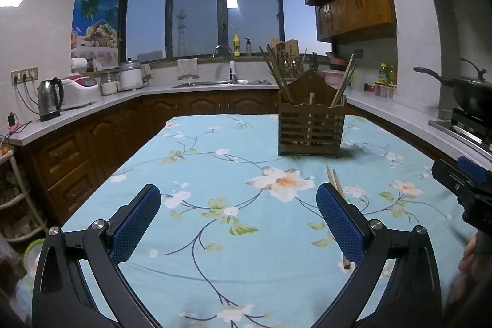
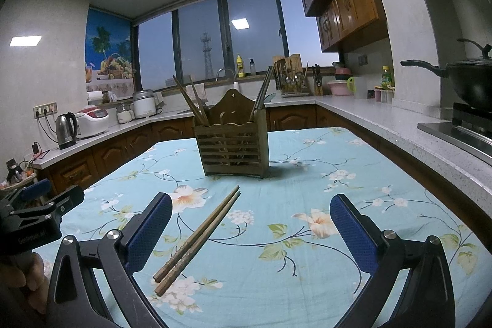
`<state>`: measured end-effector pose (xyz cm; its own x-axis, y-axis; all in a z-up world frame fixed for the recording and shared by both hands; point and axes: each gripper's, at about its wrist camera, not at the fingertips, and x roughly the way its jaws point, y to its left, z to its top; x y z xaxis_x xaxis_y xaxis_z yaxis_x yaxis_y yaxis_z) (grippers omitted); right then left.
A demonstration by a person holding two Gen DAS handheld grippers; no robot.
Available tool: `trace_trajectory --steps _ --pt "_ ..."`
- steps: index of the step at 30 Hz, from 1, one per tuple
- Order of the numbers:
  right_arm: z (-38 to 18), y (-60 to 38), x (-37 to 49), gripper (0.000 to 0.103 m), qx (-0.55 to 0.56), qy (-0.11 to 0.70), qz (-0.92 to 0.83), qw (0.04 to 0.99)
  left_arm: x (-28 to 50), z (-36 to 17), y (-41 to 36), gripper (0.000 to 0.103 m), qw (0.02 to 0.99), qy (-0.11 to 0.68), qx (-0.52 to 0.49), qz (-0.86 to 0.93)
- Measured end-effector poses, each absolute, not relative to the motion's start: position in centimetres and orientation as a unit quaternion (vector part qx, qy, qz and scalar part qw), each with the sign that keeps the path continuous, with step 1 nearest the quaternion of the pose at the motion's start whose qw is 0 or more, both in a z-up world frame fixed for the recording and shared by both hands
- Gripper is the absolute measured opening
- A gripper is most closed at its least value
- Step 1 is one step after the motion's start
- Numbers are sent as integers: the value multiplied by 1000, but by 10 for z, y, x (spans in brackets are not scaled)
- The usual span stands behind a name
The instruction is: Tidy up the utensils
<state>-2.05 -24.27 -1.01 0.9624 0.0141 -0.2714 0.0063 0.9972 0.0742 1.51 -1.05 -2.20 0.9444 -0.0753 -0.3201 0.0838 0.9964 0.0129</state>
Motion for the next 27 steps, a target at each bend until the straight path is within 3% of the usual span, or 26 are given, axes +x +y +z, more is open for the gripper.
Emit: trace_trajectory --steps 27 --pt "-10 -239 -21 103 39 138 1 990 17 -22 -13 103 985 166 14 -53"
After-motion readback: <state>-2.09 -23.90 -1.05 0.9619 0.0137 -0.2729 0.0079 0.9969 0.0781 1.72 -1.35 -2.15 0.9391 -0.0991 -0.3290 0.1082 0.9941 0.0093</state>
